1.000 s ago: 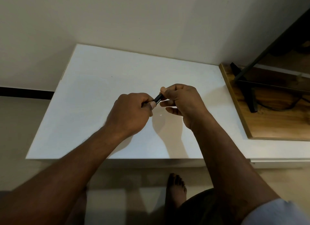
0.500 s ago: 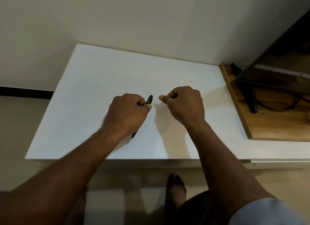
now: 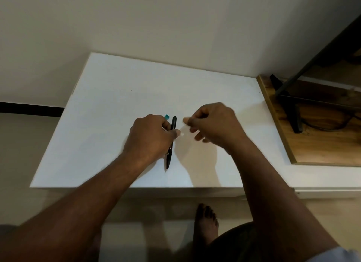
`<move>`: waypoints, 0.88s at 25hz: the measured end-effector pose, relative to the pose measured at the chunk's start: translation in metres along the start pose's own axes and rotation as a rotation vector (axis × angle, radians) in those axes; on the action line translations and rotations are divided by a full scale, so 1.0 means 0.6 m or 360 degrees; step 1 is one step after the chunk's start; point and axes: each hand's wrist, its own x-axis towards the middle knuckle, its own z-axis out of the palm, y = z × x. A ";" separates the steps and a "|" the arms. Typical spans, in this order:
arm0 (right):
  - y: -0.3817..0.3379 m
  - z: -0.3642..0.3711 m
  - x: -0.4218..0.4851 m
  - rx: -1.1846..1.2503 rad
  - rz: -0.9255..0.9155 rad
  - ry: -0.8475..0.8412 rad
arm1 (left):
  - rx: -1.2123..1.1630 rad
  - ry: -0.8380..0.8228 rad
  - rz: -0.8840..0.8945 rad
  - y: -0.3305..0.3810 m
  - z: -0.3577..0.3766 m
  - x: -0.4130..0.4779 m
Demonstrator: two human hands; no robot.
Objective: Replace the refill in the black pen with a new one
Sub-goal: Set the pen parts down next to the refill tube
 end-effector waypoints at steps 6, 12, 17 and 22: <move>-0.011 0.028 -0.017 0.0223 0.0102 -0.0427 | 0.0112 0.0045 -0.0022 0.002 0.000 0.006; -0.004 0.039 -0.022 0.0121 0.0092 -0.0400 | -0.0087 0.0015 -0.0069 0.005 0.004 0.005; 0.004 0.043 -0.010 -0.0079 -0.0036 -0.0163 | -0.0115 0.0003 0.0021 0.008 -0.001 0.003; 0.016 0.046 0.005 -0.0265 -0.0022 -0.0057 | 0.0030 0.0063 0.0089 -0.006 -0.008 0.014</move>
